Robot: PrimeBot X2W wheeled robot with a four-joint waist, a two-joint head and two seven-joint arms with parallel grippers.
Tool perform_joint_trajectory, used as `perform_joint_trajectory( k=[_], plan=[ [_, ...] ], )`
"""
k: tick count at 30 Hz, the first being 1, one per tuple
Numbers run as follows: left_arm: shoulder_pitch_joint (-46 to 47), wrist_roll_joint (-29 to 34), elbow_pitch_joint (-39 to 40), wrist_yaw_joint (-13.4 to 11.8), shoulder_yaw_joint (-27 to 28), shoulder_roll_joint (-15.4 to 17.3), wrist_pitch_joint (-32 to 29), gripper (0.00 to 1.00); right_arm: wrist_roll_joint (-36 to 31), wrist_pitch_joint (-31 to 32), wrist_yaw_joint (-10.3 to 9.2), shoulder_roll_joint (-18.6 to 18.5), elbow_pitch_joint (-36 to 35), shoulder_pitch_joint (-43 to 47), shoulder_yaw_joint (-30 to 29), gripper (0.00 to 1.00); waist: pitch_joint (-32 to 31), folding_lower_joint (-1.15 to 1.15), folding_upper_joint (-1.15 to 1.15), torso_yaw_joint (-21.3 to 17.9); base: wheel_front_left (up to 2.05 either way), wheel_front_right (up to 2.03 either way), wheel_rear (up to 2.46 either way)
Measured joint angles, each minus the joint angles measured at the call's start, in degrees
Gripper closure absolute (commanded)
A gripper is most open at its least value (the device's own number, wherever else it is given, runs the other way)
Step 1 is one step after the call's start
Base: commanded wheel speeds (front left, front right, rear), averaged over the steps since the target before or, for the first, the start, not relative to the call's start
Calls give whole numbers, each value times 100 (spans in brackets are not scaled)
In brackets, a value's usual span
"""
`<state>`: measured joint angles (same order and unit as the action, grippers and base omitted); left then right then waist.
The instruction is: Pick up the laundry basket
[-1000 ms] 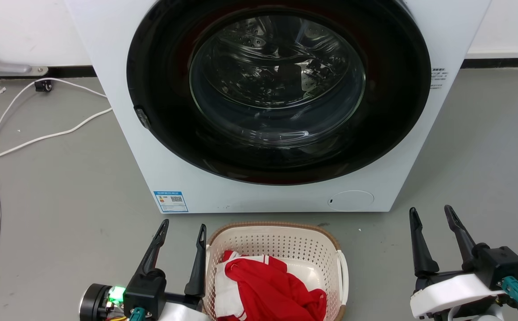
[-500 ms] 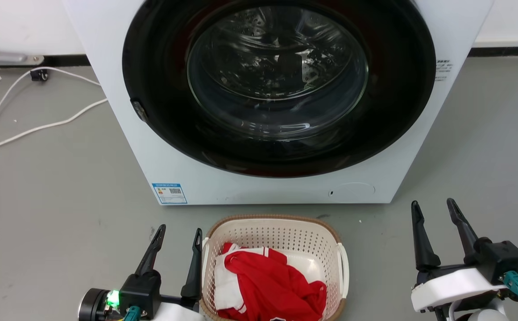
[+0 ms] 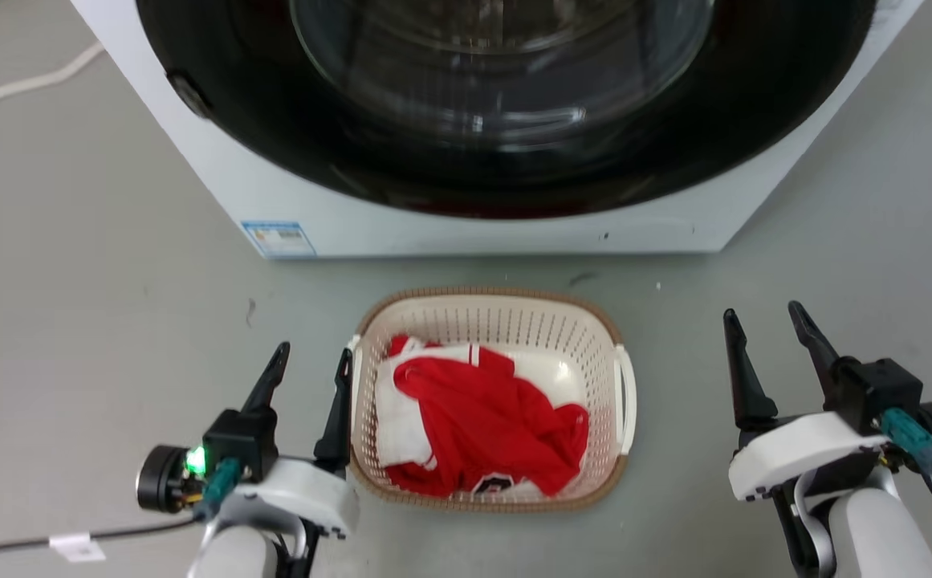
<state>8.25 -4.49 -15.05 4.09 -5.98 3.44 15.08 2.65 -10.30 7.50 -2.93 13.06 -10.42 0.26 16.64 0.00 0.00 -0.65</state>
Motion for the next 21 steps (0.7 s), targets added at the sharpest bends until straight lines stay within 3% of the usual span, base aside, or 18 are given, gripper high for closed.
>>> perform_joint_trajectory(
  k=[12,21],
  plan=[
    [1713,-92,-1559,281,113,481,-1,0,36,156,0,5,770,-1125,33,0,1550,1,0,32,0,0,0],
    [3084,-372,-3166,331,-450,737,0,0,401,688,1,7,2001,-2206,332,0,2434,1,0,21,0,0,0]
  ],
)
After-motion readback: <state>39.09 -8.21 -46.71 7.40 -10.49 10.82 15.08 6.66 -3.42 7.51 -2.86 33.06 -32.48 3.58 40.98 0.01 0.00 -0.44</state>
